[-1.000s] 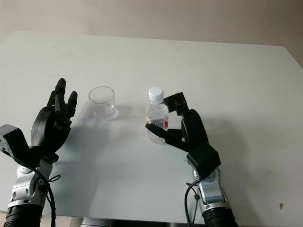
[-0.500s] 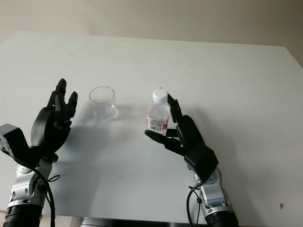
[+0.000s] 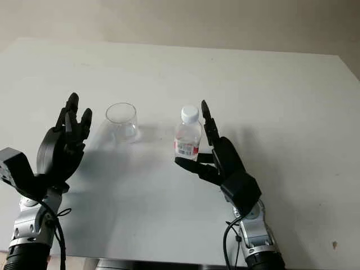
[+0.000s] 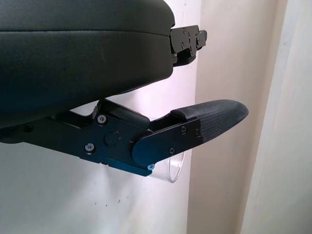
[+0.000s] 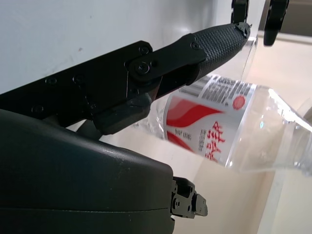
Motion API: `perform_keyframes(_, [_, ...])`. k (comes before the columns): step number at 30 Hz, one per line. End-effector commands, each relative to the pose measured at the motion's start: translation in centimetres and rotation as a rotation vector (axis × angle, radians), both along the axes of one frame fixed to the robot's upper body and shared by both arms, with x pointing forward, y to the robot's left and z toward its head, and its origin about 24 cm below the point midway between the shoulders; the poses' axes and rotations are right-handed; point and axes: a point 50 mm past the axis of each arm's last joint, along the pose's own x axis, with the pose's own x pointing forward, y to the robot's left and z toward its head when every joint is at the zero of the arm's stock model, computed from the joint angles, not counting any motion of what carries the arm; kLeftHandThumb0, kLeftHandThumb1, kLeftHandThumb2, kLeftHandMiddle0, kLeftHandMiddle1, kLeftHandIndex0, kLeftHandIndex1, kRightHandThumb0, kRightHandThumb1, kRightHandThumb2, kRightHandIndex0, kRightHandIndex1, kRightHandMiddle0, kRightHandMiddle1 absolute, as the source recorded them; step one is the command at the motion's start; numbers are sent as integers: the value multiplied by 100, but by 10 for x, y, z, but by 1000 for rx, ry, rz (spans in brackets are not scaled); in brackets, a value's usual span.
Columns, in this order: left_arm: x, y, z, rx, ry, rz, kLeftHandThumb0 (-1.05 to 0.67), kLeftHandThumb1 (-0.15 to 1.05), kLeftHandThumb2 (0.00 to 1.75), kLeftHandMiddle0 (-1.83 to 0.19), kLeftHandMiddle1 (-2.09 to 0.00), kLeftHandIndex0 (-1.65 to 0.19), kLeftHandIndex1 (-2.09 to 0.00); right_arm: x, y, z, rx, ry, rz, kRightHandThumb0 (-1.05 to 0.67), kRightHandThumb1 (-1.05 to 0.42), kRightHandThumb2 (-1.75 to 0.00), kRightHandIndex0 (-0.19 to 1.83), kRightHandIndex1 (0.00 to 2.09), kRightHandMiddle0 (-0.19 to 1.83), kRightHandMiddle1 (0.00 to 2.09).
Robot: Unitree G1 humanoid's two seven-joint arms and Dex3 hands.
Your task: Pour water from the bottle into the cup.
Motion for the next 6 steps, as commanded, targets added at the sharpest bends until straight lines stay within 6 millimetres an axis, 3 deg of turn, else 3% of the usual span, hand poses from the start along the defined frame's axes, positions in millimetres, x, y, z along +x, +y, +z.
perform_keyframes(1, [1, -1, 0, -6, -9, 0, -78, 105, 74, 6, -5, 12, -6, -8, -3, -13, 10, 41, -27, -101, -101, -5, -19, 0, -19, 0])
perform_keyframes(6, [0, -2, 0, -7, -9, -2, -79, 105, 74, 6, -5, 13, -5, -9, 5, -12, 69, 25, -44, -98, -101, -5, -19, 0, -19, 0])
